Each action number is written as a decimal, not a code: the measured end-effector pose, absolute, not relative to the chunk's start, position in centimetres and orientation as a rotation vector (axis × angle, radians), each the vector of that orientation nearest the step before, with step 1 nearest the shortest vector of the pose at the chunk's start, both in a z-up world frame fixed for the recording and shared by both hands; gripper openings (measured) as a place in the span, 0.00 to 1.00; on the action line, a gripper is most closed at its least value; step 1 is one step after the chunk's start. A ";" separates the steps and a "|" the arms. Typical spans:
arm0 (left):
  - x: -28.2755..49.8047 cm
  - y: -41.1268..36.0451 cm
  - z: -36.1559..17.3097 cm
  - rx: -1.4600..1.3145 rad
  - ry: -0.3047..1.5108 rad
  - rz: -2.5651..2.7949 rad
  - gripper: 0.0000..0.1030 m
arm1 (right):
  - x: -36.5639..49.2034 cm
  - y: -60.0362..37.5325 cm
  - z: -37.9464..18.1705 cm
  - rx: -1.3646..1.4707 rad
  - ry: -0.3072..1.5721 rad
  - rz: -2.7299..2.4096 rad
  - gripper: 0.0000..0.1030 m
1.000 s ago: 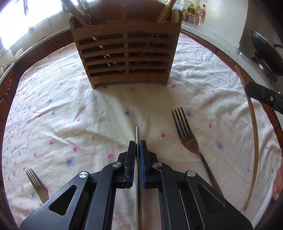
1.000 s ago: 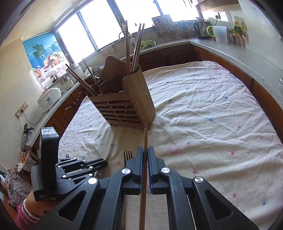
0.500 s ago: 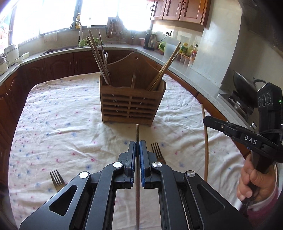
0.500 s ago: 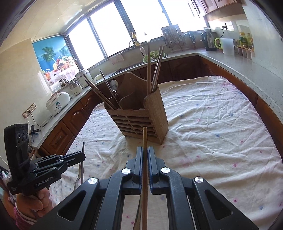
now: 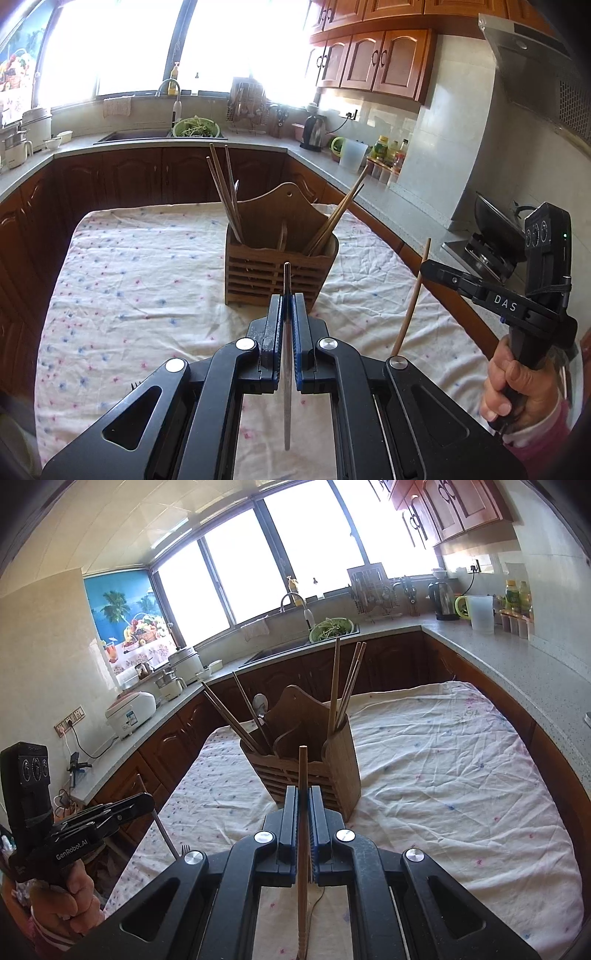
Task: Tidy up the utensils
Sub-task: 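Lift and carry both held chopsticks over the wooden holder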
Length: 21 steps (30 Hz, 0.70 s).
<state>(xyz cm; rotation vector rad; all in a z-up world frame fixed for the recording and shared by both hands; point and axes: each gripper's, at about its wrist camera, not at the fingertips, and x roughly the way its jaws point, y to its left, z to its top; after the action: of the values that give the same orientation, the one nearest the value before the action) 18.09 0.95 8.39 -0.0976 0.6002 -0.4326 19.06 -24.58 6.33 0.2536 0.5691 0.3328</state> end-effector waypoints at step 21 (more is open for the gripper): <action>22.0 2.2 14.2 -0.145 0.436 -0.381 0.04 | 21.7 -24.5 12.4 0.245 0.405 0.320 0.05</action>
<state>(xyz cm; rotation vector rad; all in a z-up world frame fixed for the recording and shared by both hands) 22.03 2.17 14.24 -0.1449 0.4364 -0.3813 21.75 -24.53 12.37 0.2453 0.4052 0.3202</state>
